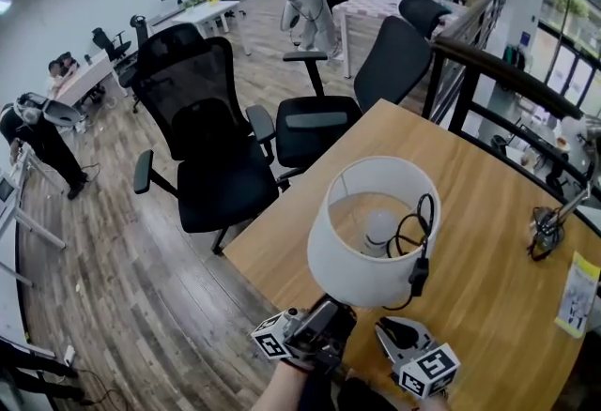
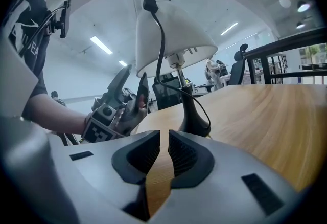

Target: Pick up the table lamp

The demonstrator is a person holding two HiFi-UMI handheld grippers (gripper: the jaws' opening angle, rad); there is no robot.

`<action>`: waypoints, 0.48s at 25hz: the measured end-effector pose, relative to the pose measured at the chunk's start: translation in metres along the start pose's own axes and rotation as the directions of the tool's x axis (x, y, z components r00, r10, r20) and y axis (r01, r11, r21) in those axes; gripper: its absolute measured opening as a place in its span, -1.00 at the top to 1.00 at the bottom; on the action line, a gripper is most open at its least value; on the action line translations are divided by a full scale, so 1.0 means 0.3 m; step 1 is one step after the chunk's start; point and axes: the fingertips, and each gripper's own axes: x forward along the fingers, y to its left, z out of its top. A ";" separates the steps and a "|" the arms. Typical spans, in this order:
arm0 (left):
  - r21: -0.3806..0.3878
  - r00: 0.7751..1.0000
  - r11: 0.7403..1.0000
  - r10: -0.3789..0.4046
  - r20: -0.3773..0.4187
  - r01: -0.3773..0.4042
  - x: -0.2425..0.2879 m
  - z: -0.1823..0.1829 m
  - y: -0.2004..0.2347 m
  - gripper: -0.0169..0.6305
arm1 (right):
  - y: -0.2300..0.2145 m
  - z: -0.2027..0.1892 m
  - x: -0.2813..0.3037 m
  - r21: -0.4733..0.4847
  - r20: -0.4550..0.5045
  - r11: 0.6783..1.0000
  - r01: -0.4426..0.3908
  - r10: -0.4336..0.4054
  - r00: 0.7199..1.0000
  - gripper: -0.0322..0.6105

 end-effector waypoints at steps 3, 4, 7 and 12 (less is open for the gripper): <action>-0.011 0.998 0.998 -0.058 0.015 0.058 0.015 0.021 0.001 0.52 | 0.008 -0.004 0.023 -0.006 -0.005 1.000 0.003 -0.003 1.000 0.70; -0.013 0.997 0.997 -0.078 0.017 0.078 0.024 0.026 -0.001 0.54 | 0.006 -0.004 0.026 -0.007 -0.006 1.000 0.005 -0.005 1.000 0.70; -0.013 0.991 0.991 -0.132 0.010 0.132 0.047 0.030 -0.011 0.63 | -0.003 -0.001 0.026 -0.008 -0.004 1.000 0.016 -0.016 1.000 0.70; -0.018 0.979 0.980 -0.199 0.047 0.200 0.079 0.051 -0.029 0.77 | -0.031 0.008 0.019 0.004 0.005 0.998 0.059 -0.059 0.998 0.70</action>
